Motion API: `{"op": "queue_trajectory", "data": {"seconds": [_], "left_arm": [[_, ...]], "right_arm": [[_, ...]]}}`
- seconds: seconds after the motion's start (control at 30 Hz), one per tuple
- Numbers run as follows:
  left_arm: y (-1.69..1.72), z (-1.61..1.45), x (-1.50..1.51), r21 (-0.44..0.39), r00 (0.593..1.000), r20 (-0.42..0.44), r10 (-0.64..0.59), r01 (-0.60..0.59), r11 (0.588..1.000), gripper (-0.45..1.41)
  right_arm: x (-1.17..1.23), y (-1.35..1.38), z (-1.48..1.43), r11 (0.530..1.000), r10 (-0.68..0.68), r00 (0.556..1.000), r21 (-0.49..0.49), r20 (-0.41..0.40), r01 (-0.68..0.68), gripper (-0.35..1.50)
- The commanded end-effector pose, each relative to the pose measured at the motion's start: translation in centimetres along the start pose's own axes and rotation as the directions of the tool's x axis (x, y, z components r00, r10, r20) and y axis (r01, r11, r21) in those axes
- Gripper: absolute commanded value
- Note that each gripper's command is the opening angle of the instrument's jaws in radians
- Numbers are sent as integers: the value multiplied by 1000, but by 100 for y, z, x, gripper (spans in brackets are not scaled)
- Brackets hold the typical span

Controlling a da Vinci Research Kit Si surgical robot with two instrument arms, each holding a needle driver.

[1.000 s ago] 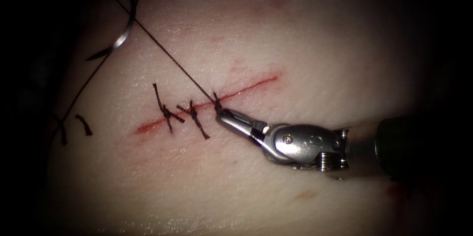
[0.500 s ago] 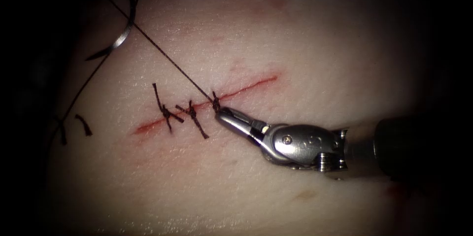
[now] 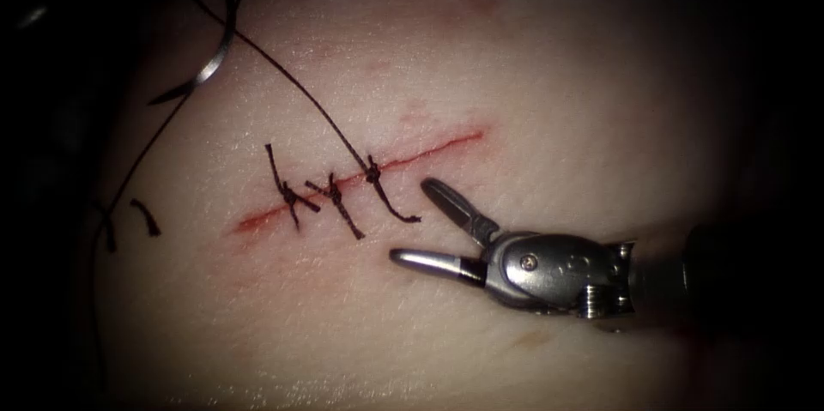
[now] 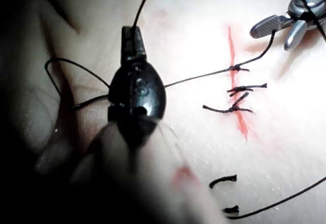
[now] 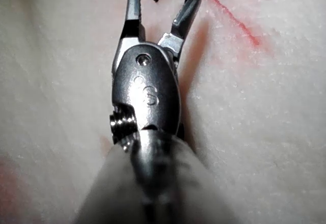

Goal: Wound Closure

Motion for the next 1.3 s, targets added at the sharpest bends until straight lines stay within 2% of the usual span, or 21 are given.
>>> {"op": "queue_trajectory", "data": {"seconds": [0.03, 0.13, 0.3, 0.4, 0.53, 0.57, 0.7, 0.93, 1.3], "left_arm": [[7, 4, 5, -10, 1000, -12, -7, 7, 1000, -45], [30, -4, 25, -43, 999, -41, -10, 9, 999, -45], [68, -16, 62, -98, 995, -95, -26, 17, 995, -45], [89, -18, 86, -127, 993, -116, -34, 19, 992, -45], [105, -17, 106, -145, 991, -124, -38, 20, 989, -45], [113, -15, 115, -153, 991, -132, -34, 14, 988, -45], [122, -12, 126, -160, 990, -141, -26, 3, 987, -45], [124, -4, 129, -170, 988, -156, -23, -4, 985, -45], [128, 2, 135, -170, 986, -166, -19, -9, 985, -45]], "right_arm": [[0, 0, -4, 1000, 7, 1000, 19, 27, -8, 128], [12, 12, -12, 999, 14, 997, 42, 74, -17, 126], [34, 36, -20, 997, -24, 992, 71, 123, 15, 111], [44, 49, -15, 997, -35, 987, 80, 154, 22, 98], [49, 57, -4, 997, -32, 985, 77, 167, 19, 94], [50, 58, 6, 996, -33, 981, 83, 192, 17, 98], [47, 58, 26, 995, -37, 974, 97, 224, 16, 108], [35, 56, 67, 984, -66, 960, 180, 273, 17, 106], [18, 35, 96, 955, -188, 942, 277, 277, 109, 110]]}}
